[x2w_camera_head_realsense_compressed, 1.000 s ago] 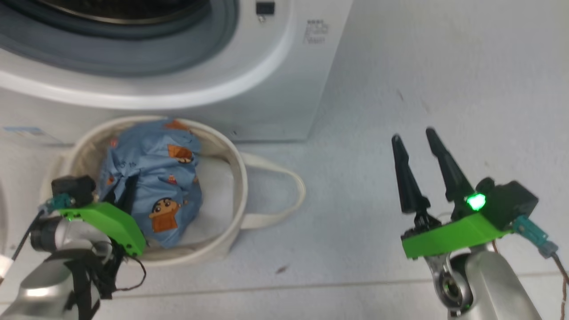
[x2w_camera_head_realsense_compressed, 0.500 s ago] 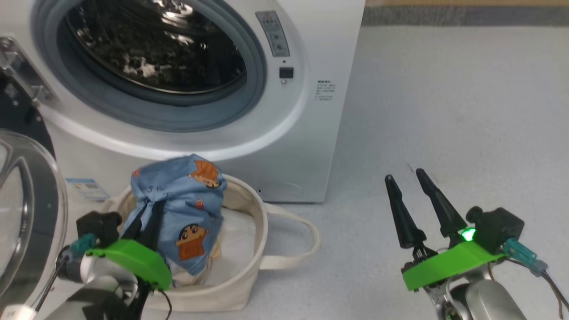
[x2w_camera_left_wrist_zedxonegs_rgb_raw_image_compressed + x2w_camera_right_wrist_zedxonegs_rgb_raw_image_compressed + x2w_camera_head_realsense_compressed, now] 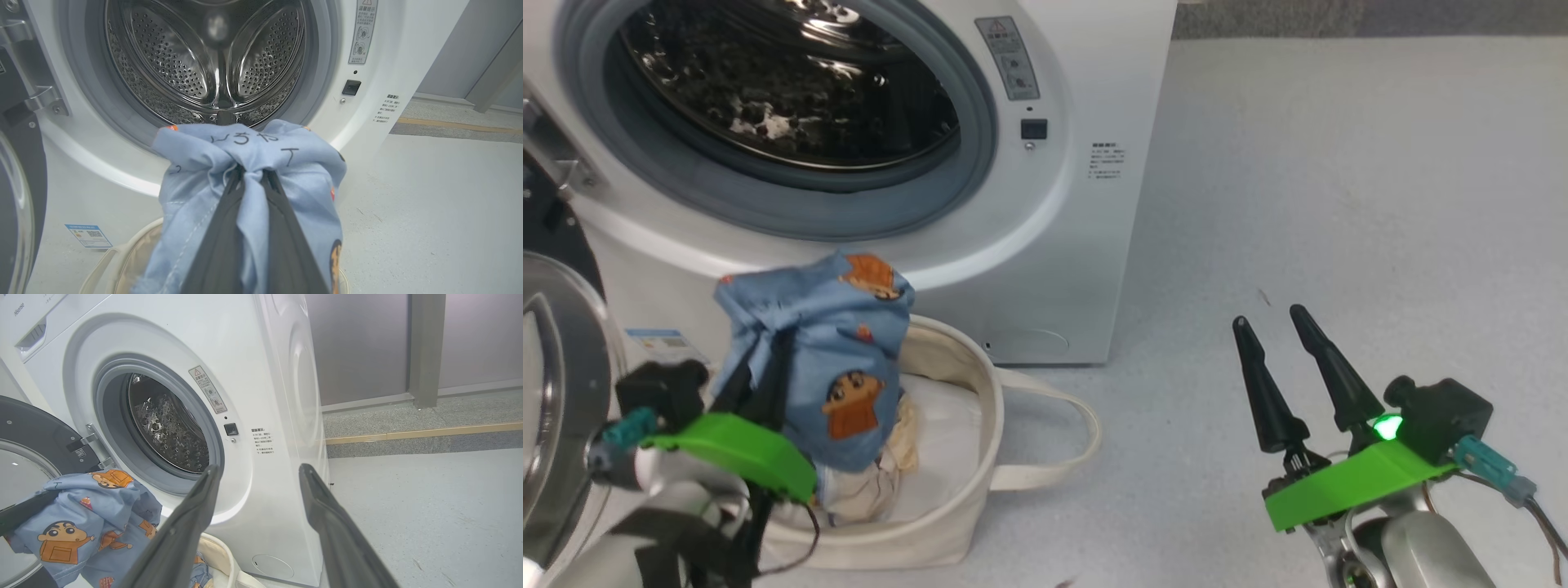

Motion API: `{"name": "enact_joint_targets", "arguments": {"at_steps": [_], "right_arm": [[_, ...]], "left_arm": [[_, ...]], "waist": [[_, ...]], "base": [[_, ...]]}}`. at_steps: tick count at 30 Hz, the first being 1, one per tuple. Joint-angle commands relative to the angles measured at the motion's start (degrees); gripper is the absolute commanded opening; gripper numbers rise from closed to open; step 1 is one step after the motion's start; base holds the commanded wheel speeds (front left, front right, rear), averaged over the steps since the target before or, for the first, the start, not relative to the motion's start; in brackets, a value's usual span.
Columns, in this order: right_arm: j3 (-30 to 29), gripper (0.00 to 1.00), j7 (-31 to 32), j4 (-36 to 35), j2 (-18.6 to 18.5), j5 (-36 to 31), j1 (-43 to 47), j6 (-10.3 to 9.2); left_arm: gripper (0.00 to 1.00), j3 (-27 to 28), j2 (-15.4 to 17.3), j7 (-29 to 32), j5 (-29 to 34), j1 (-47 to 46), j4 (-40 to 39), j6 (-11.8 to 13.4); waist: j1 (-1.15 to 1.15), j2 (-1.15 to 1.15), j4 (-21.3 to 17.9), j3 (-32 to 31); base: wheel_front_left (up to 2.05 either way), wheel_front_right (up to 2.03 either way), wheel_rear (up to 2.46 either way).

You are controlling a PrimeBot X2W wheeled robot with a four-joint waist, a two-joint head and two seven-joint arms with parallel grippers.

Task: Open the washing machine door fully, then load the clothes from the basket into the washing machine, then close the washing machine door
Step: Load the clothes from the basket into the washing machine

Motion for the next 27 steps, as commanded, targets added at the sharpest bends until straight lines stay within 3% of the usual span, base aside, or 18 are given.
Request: {"name": "enact_joint_targets", "arguments": {"at_steps": [1,12,27], "right_arm": [[0.9,1.00,0.0,-2.4,0.2,-0.1,-1.5,0.06],[0.7,1.00,-0.8,-3.5,1.4,-1.2,-3.1,0.06],[0.5,1.00,-4.0,-4.9,2.9,-1.9,-5.4,0.06]], "left_arm": [[0.00,3.7,3.1,-0.1,0.3,-4.9,-1.3,0.4],[0.00,7.6,4.4,0.7,0.3,-16.1,4.4,-1.5],[0.00,12.4,5.8,-0.3,2.3,-35.6,22.3,-8.8]], "waist": [[0.01,0.00,-0.8,1.2],[0.01,0.00,-4.2,6.9],[0.01,0.00,-11.3,19.8]], "base": [[0.00,0.00,0.00],[0.00,0.00,0.00],[0.00,0.00,0.00]]}}
